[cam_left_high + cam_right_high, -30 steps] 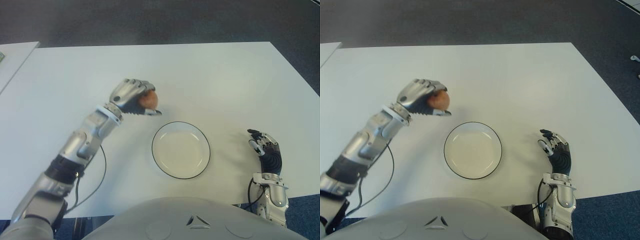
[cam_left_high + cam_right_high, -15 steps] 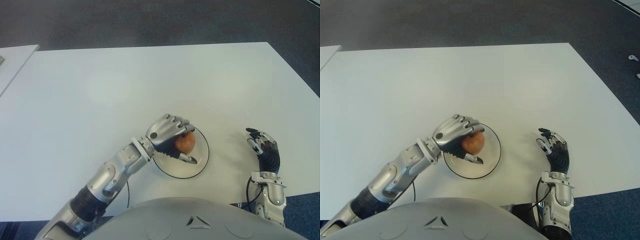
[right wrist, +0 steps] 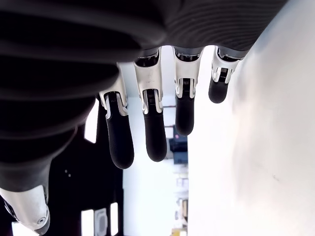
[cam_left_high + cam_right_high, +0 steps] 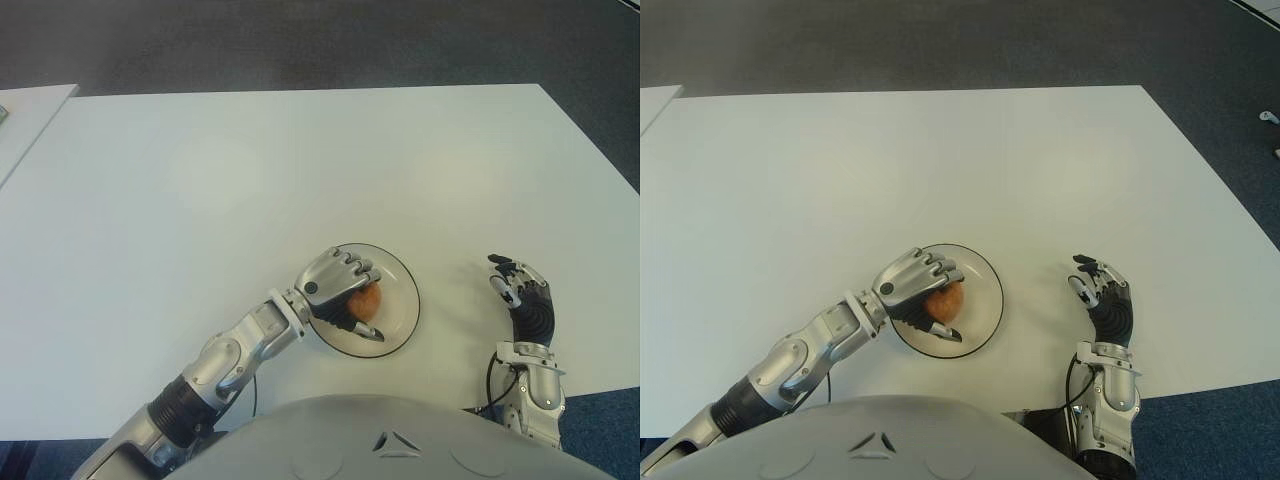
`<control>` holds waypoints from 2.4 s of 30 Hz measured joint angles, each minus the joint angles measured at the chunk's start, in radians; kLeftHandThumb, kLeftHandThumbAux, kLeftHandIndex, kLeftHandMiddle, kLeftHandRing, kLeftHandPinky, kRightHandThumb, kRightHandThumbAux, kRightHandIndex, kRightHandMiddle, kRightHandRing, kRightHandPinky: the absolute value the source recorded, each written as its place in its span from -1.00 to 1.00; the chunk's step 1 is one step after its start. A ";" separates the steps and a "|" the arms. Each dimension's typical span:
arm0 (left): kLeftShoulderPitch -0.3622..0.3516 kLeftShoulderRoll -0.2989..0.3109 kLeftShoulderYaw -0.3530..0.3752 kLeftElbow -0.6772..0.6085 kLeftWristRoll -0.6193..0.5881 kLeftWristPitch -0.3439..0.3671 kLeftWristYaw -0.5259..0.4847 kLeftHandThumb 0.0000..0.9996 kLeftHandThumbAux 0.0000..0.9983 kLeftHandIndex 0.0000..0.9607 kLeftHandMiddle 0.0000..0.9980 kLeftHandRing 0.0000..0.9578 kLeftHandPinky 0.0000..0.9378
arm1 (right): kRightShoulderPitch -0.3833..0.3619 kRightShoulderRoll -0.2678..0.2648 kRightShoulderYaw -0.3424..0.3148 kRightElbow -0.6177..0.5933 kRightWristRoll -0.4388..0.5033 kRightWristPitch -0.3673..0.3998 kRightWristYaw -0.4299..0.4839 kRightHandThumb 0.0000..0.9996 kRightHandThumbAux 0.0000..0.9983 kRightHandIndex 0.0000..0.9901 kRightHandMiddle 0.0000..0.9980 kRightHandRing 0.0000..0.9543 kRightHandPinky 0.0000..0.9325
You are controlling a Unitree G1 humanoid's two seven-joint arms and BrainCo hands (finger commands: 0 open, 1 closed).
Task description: Put the apples into the plate.
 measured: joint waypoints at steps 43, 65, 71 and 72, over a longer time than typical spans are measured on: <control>-0.056 -0.018 -0.007 0.090 -0.011 -0.015 -0.002 -0.71 -0.66 -1.00 -0.99 -0.99 -0.99 | -0.036 0.020 0.011 0.038 -0.019 -0.059 -0.027 -0.56 0.23 -0.04 -0.26 -0.58 -1.00; -0.055 0.017 0.013 0.066 -0.012 -0.054 0.007 -0.68 -0.64 -1.00 -1.00 -1.00 -1.00 | -0.062 0.019 0.022 0.077 -0.023 -0.118 -0.015 -0.54 0.20 -0.08 -0.17 -0.53 -1.00; -0.053 0.021 0.032 0.027 -0.012 -0.054 0.007 -0.68 -0.62 -1.00 -1.00 -1.00 -1.00 | -0.064 0.019 0.022 0.084 -0.009 -0.124 0.005 -0.49 0.22 -0.10 -0.12 -0.48 -0.99; -0.053 0.021 0.036 0.022 -0.012 -0.053 0.007 -0.68 -0.62 -1.00 -1.00 -1.00 -1.00 | -0.064 0.019 0.022 0.084 -0.007 -0.125 0.008 -0.49 0.22 -0.10 -0.12 -0.48 -0.99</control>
